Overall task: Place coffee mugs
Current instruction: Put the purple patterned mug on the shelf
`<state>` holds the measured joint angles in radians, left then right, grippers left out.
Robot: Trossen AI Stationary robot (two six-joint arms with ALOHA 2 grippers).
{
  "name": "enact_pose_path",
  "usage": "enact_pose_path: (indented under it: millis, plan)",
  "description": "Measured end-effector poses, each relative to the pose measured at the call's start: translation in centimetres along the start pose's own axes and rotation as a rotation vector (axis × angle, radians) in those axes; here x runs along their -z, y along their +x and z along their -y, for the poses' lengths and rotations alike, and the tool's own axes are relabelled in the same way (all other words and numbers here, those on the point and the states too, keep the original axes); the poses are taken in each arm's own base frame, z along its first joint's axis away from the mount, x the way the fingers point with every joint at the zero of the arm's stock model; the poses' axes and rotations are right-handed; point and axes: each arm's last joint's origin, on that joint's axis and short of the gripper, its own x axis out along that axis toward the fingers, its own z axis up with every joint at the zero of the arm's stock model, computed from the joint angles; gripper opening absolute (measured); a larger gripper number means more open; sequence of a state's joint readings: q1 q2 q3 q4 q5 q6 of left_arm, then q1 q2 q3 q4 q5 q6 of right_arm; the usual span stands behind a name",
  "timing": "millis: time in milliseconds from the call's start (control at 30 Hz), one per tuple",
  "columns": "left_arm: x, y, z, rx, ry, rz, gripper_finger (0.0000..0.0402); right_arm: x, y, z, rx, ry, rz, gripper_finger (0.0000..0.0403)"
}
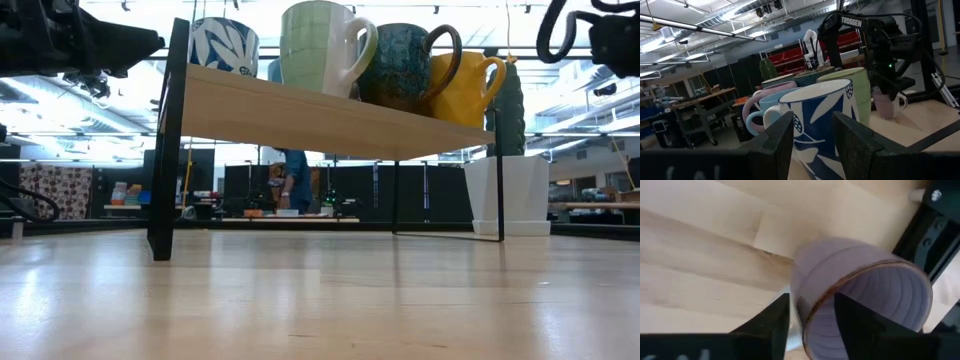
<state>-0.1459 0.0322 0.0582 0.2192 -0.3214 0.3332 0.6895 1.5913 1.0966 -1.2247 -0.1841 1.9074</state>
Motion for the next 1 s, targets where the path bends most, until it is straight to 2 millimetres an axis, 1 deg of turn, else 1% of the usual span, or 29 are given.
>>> enact_pose_path:
  millis: [133, 267, 433, 533, 667, 900, 1000]
  plan:
    - [0.0, 0.0, 0.0, 0.0, -0.004, 0.0, 0.0141, -0.2, 0.1, -0.1, -0.006, -0.08, 0.012, 0.0117]
    - [0.0, 0.0, 0.0, 0.0, -0.007, 0.0, 0.0141, -0.4, 0.0, -0.7, -0.073, -0.203, 0.023, 0.0069]
    - [0.1, 0.0, 0.0, 0.003, -0.01, -0.007, 0.0141, -0.4, -0.2, -1.4, -0.143, -0.405, 0.036, 0.0032]
    - [0.1, 0.0, 0.0, 0.003, -0.013, -0.008, 0.0141, -0.2, -0.6, -1.6, -0.163, -0.504, 0.046, 0.0025]
    - [0.1, 0.0, 0.0, 0.002, -0.031, -0.007, 0.0141, -0.2, -1.1, -1.5, -0.145, -0.589, 0.089, 0.0028]
    - [0.1, 0.0, 0.0, 0.002, -0.032, -0.007, 0.0141, -0.3, -1.2, -1.6, -0.138, -0.728, 0.126, 0.0026]
    - [0.1, 0.0, 0.0, 0.003, -0.036, -0.01, 0.0141, -0.2, -1.3, -2.0, -0.18, -0.795, 0.169, 0.0028]
